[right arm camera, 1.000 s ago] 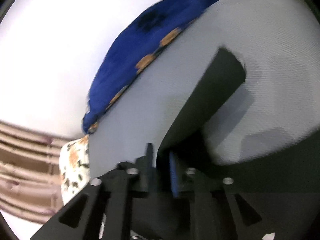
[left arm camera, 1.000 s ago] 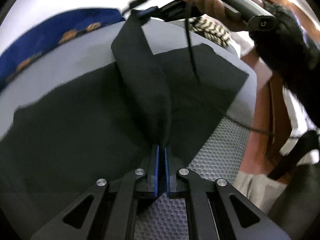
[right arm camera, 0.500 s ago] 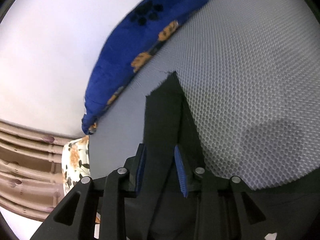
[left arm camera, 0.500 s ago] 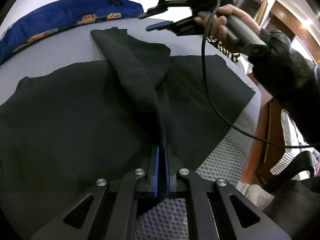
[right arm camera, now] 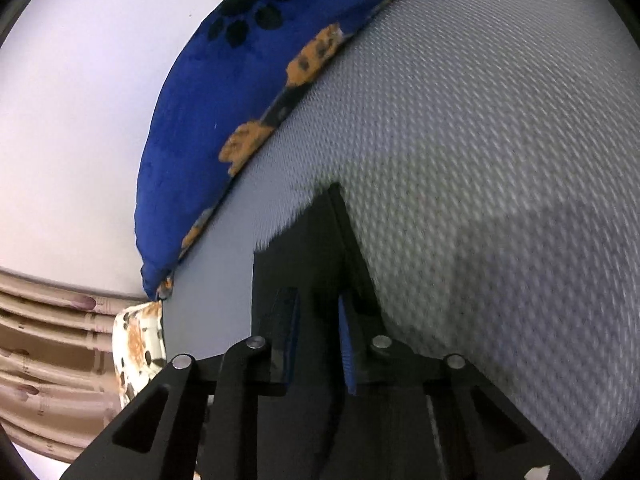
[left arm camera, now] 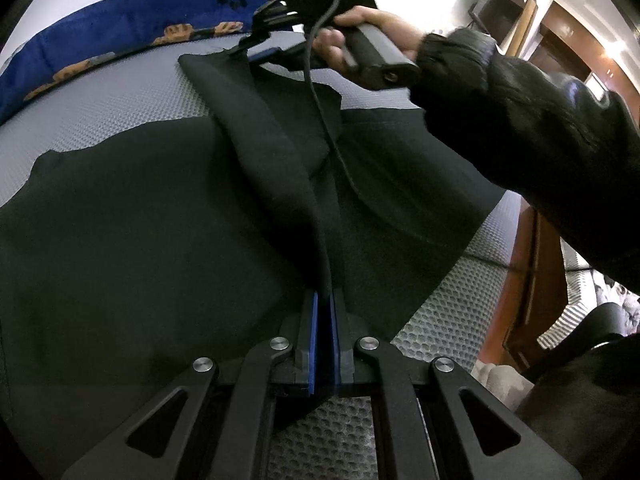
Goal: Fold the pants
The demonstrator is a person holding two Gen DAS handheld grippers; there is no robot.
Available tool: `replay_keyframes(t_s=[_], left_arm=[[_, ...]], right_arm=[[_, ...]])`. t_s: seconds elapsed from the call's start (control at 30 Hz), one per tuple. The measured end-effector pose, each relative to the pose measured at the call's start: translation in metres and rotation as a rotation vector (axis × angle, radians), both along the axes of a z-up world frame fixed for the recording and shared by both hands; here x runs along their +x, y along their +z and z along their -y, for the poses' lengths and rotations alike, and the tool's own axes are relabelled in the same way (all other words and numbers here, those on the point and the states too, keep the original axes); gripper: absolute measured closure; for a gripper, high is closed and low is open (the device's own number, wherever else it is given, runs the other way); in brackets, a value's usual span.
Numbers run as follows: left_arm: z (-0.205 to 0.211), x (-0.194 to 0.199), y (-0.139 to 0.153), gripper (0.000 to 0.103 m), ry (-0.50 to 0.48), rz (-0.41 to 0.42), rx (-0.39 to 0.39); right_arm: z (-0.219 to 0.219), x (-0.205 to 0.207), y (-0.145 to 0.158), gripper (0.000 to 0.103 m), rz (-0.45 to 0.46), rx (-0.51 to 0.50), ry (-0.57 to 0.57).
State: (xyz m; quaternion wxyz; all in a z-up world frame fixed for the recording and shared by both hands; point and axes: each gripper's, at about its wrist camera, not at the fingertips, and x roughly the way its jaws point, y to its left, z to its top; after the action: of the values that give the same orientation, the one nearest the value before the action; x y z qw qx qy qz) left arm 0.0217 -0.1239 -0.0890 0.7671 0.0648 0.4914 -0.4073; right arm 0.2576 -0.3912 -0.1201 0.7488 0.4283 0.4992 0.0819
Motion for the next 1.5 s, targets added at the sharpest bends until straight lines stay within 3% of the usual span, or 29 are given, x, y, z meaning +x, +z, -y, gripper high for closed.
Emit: replay_keyframes(t_s=[0.13, 0.23, 0.4, 0.57, 0.63, 0.7, 0.87, 0.97, 1.13, 1.5], left_arm=[[0.001, 0.003, 0.000, 0.097, -0.002, -0.005, 0.007], [0.004, 0.003, 0.001, 0.097, 0.001, -0.003, 0.024], [0.018, -0.006, 0.007, 0.097, -0.032, 0.059, 0.093], [0.043, -0.024, 0.019, 0.097, -0.124, 0.149, 0.136], [0.055, -0.032, 0.016, 0.097, -0.168, 0.210, 0.189], [0.063, -0.034, 0.011, 0.097, -0.203, 0.219, 0.218], [0.065, -0.036, 0.002, 0.097, -0.278, 0.238, 0.246], [0.064, -0.035, 0.004, 0.097, -0.297, 0.235, 0.244], [0.060, -0.041, 0.007, 0.097, -0.321, 0.241, 0.232], [0.060, -0.048, 0.000, 0.095, -0.306, 0.272, 0.247]], right_arm=[[0.001, 0.007, 0.010, 0.098, 0.008, -0.020, 0.009], [0.009, -0.007, 0.045, 0.098, 0.070, -0.071, -0.002], [0.063, -0.084, 0.121, 0.099, 0.158, -0.165, -0.097], [0.124, -0.202, 0.157, 0.099, 0.137, -0.285, -0.268], [0.142, -0.252, 0.151, 0.099, 0.087, -0.310, -0.345], [0.154, -0.300, 0.129, 0.099, 0.010, -0.311, -0.418], [0.163, -0.364, 0.058, 0.099, -0.152, -0.249, -0.511], [0.164, -0.374, 0.042, 0.099, -0.158, -0.230, -0.530], [0.160, -0.383, 0.055, 0.100, -0.115, -0.257, -0.527], [0.152, -0.386, 0.039, 0.101, -0.167, -0.284, -0.521]])
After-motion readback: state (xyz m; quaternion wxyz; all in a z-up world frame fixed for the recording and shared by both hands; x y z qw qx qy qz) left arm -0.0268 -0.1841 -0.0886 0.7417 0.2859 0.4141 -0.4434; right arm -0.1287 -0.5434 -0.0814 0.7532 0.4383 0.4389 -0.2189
